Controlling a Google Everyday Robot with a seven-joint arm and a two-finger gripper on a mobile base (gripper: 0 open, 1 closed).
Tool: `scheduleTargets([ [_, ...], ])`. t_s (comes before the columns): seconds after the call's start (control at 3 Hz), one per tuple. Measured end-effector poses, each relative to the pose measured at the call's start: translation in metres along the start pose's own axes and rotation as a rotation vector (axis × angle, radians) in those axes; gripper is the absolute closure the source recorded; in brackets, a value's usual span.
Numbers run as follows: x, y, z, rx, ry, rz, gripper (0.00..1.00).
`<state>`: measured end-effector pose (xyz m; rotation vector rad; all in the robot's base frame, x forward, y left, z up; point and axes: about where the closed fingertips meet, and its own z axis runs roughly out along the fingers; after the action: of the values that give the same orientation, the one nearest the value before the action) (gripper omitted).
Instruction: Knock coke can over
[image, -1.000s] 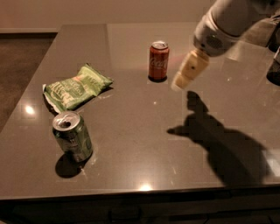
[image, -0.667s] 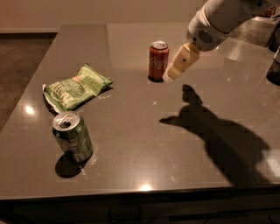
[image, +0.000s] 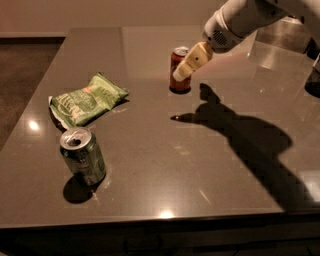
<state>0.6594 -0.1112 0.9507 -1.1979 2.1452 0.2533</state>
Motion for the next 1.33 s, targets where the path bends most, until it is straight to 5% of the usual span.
scheduleTargets([
  [1.0,-0.011,-0.027,0.051,-0.043,-0.093,0.027,0.0],
  [1.33,-0.011,-0.031,0.058,-0.06,-0.102,0.035,0.2],
])
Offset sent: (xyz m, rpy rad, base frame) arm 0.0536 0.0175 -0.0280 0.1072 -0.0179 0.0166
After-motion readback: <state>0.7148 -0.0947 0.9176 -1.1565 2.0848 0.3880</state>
